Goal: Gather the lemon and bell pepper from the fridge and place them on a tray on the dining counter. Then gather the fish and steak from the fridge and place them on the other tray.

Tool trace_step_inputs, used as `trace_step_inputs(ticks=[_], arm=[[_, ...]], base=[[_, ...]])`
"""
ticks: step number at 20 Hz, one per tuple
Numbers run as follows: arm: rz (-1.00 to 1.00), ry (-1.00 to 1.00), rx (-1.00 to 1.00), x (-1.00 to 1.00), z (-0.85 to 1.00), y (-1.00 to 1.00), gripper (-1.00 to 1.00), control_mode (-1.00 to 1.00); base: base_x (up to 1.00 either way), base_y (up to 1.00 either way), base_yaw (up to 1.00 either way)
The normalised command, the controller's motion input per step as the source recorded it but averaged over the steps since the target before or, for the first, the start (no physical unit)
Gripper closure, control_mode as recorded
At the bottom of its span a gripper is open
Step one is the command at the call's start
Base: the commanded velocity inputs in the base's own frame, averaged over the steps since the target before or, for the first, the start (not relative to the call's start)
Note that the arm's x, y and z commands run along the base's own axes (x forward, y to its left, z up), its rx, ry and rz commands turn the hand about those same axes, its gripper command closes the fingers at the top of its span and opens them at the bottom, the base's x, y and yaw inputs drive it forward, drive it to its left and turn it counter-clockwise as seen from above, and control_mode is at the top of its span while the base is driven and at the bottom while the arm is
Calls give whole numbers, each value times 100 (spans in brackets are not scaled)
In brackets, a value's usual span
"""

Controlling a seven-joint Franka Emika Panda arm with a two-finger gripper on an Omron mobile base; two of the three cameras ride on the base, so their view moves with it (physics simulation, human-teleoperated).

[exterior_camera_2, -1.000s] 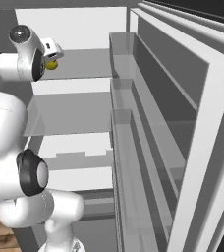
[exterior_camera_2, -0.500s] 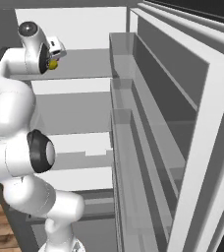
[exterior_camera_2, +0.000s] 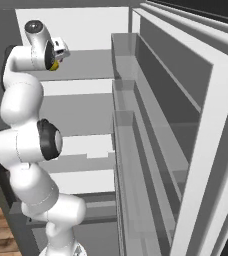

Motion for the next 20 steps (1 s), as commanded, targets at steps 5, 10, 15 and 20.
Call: trace_step_inputs(ticks=[5,10,15,20], arm=[[0,0,0,5,-19,9,-100,-100],[0,0,-1,9,-23,10,100,-100],[0,0,0,-2,-23,0,100,-100],[-1,-10,1,-43,-2,-3,100,-100]], base=[[0,0,0],[0,0,0],[0,0,0],[0,0,0]])
